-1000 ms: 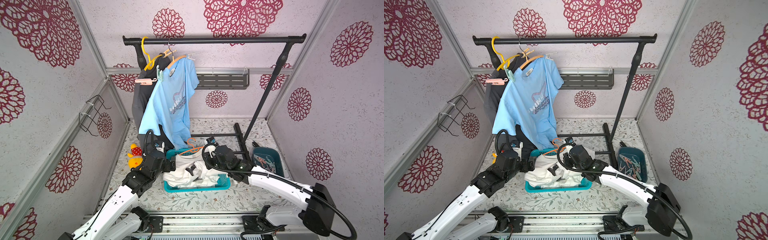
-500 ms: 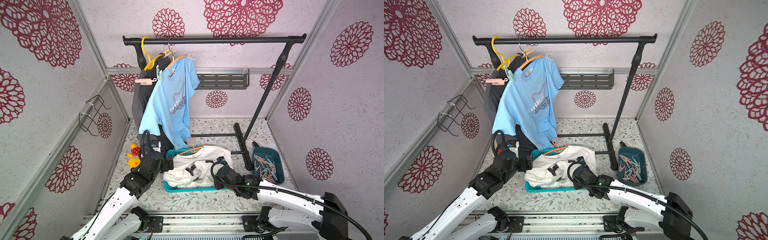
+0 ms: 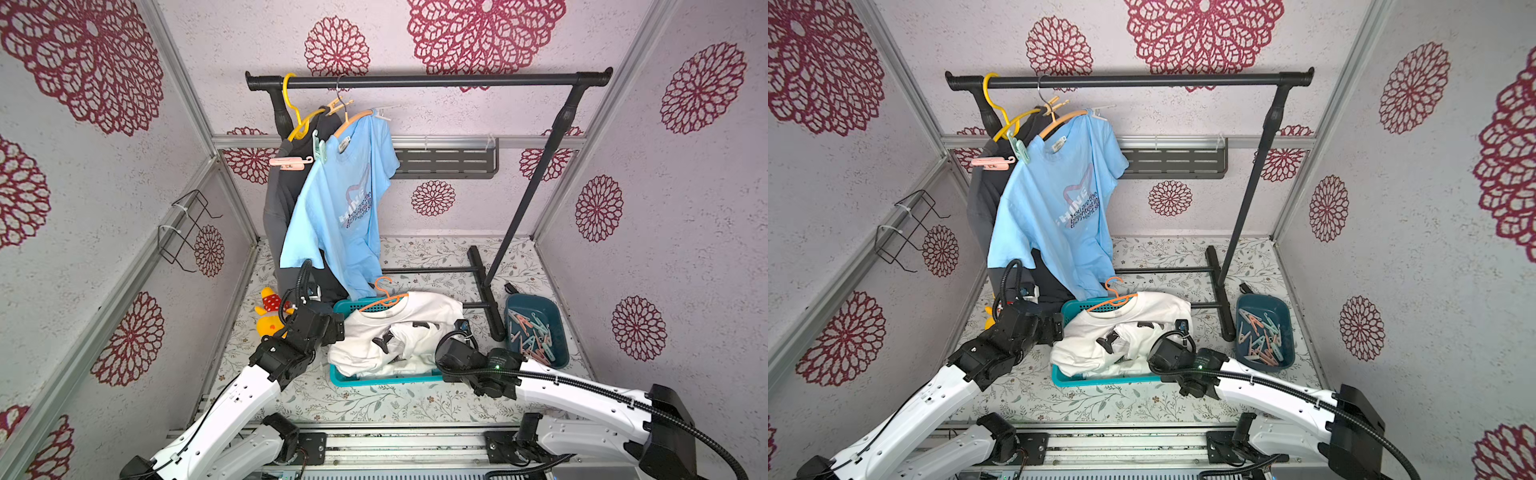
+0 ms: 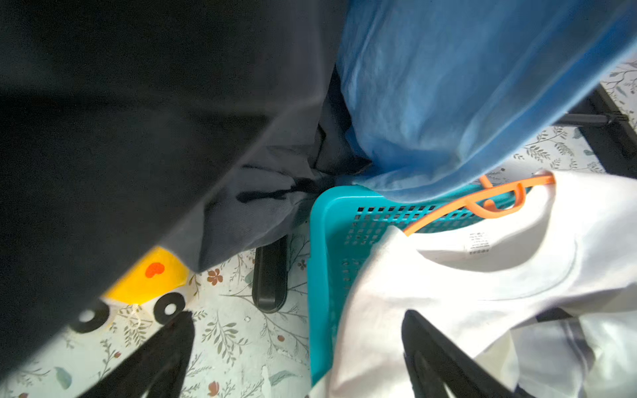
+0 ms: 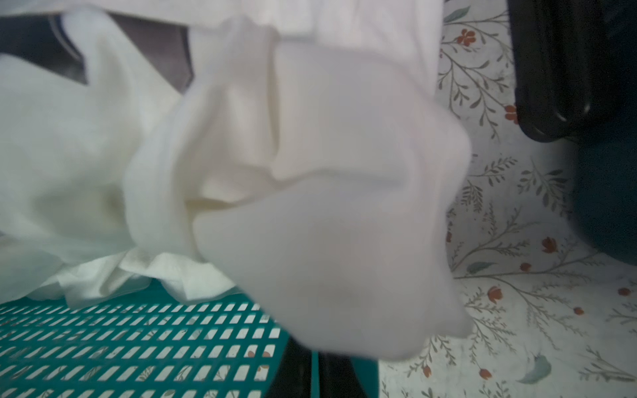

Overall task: Use clothespins to secure the t-shirt on both sides of the hanger
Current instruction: Adjust the basket at the center of the board.

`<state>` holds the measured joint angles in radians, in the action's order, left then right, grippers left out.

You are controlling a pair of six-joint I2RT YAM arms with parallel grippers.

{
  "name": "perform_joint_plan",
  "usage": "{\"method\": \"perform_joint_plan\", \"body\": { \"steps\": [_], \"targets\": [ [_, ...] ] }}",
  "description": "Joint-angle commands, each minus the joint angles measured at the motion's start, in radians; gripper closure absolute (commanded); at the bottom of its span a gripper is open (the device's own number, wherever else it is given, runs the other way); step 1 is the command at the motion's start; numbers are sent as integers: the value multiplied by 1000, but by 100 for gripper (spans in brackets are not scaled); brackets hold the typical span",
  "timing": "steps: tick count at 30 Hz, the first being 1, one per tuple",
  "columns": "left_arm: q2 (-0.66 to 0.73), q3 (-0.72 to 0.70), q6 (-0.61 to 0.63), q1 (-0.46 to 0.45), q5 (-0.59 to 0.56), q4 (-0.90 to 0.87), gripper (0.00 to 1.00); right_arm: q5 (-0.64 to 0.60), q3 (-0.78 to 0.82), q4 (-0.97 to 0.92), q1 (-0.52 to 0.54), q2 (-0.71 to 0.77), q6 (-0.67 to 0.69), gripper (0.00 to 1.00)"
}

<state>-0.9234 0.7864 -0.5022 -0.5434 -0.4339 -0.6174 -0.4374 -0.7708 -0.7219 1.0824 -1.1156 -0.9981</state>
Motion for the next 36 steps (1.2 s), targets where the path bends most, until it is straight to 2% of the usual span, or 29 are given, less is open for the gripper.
{"method": "perform_joint_plan", "body": {
  "steps": [1,4,10,16,23,26,29,32,36],
  "targets": [
    [3,14,-14,-3,-28,-61,2,-102,4,-237,8,36,-144,89],
    [-3,3,-74,-1,-32,-85,1,-114,44,-241,8,97,-188,89],
    [-52,-54,-151,-2,104,-32,2,-147,79,-300,8,173,-255,89],
    [-80,-92,-199,-7,226,84,5,-110,92,-203,34,164,-196,85],
    [-95,-81,-211,-14,178,80,6,-108,67,-139,170,98,-178,83],
    [-94,-105,-203,-15,207,141,7,-86,67,-102,217,71,-195,83],
    [-109,-67,-154,-14,131,125,7,-81,63,-73,249,48,-209,83],
    [-128,-58,-86,-14,125,237,8,-117,58,-97,253,46,-218,82],
    [-189,-24,-90,-14,53,370,14,-191,43,-105,253,103,-202,80]
  ]
}}
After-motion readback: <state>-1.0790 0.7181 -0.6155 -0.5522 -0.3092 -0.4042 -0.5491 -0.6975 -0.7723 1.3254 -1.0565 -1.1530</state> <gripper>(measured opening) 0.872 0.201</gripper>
